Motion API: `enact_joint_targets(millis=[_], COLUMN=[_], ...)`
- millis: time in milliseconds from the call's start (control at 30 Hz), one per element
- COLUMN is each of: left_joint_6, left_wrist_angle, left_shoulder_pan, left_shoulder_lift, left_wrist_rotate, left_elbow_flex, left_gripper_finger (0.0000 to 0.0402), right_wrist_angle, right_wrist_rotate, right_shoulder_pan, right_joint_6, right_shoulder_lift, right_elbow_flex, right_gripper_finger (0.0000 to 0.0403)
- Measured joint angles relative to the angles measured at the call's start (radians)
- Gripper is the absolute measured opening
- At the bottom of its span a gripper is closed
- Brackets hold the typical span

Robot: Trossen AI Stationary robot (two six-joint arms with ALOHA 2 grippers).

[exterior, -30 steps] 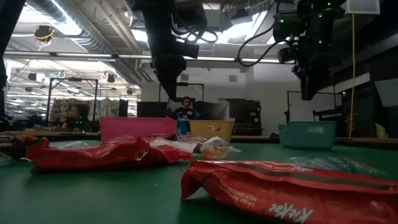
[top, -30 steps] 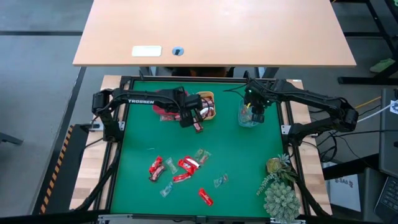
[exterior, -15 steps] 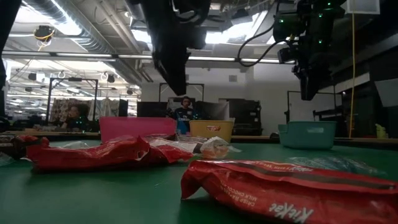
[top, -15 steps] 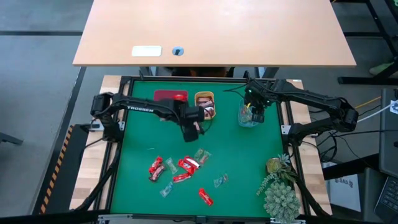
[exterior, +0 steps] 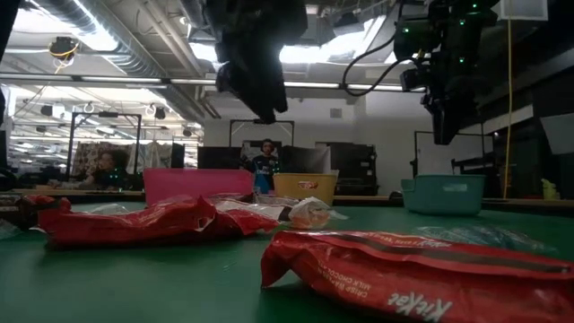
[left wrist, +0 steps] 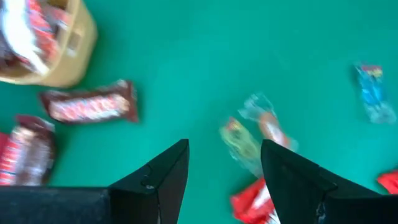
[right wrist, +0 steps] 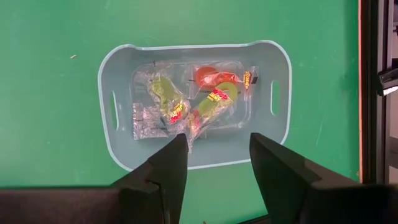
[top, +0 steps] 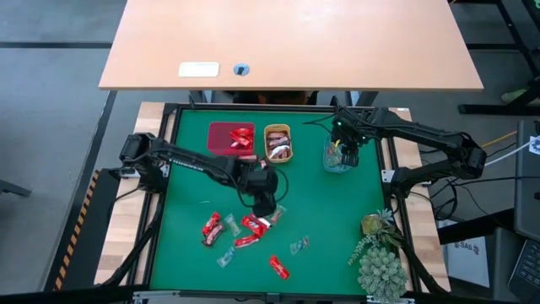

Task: Sort candy
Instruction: Put the green gummy into the blue bin

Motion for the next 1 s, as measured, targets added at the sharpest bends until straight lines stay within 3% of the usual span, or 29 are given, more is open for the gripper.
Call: enact_joint_targets(millis=[267,567,1000], left_joint_6=[-0.152,-0.152,-0.152], left_wrist_angle=[0.067,0.347,0.538], left_shoulder_pan=[-0.087,-0.116,-0.112], left_shoulder_lift=[0.001,0.001,0.002], left_wrist_rotate=[-0.015,-0.020,-0.061], left_elbow_flex=[-0.089,-0.263,-0.412], left_gripper_finger=[0.0193,0.0193,0.0192], right_wrist_angle=[0.000,0.001,0.032], right_wrist_rotate=[0.000,0.000,-0.001], right_shoulder_pan=[0.000,0.000,0.000], right_joint_6=[0.000,0.000,0.000], right_shoulder_lift=[0.000,0.000,0.000], right_elbow_flex=[0.000,0.000,0.000], right_gripper_finger=[0.0172,0.0172,0.0172])
